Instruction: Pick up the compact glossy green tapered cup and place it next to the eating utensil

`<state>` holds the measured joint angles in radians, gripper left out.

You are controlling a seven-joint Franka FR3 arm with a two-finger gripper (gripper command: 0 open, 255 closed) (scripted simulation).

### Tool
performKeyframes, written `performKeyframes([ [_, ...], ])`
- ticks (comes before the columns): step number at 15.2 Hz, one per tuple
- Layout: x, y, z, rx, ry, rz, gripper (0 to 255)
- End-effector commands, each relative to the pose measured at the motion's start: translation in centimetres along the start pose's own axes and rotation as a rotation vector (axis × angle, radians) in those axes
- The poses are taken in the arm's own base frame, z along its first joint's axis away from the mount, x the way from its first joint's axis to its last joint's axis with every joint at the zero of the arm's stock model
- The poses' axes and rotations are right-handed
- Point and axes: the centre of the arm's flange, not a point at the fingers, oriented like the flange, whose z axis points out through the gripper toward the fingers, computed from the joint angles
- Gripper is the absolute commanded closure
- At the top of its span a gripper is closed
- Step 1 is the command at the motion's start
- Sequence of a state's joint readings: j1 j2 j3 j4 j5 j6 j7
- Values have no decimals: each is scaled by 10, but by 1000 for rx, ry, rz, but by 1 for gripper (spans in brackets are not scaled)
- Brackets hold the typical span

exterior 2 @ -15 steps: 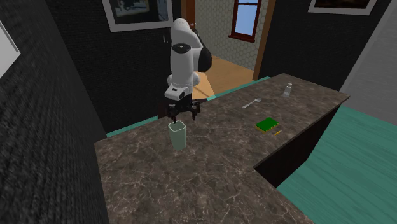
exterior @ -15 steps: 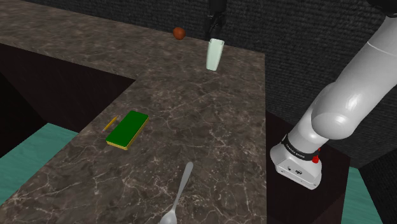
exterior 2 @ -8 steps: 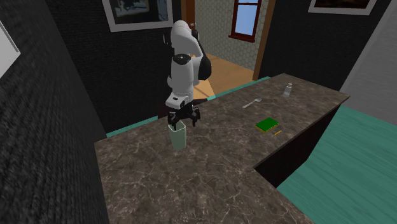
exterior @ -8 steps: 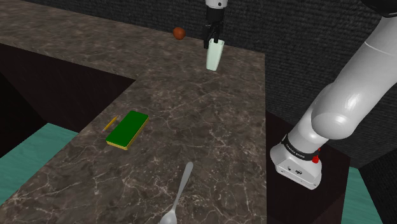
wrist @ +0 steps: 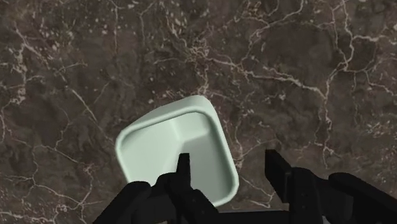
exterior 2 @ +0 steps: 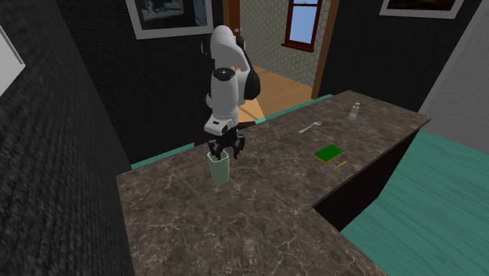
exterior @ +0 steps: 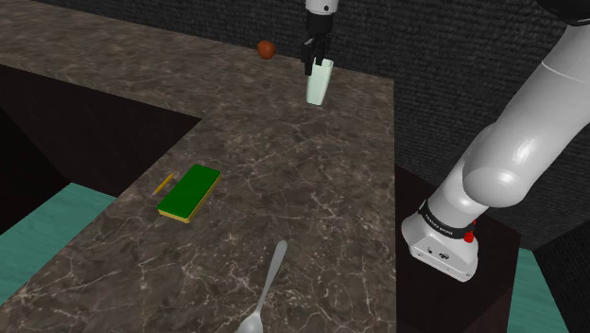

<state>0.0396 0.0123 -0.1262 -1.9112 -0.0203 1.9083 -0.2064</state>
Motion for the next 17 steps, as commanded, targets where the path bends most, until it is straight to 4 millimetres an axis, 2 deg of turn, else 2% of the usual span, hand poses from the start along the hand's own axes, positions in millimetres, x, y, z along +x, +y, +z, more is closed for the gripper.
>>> performKeyframes([
  [1, 0, 0, 0, 0, 0, 0, 255],
  [9, 0, 0, 0, 0, 0, 0, 255],
  [17, -1, 1, -42, 0, 0, 0, 255],
])
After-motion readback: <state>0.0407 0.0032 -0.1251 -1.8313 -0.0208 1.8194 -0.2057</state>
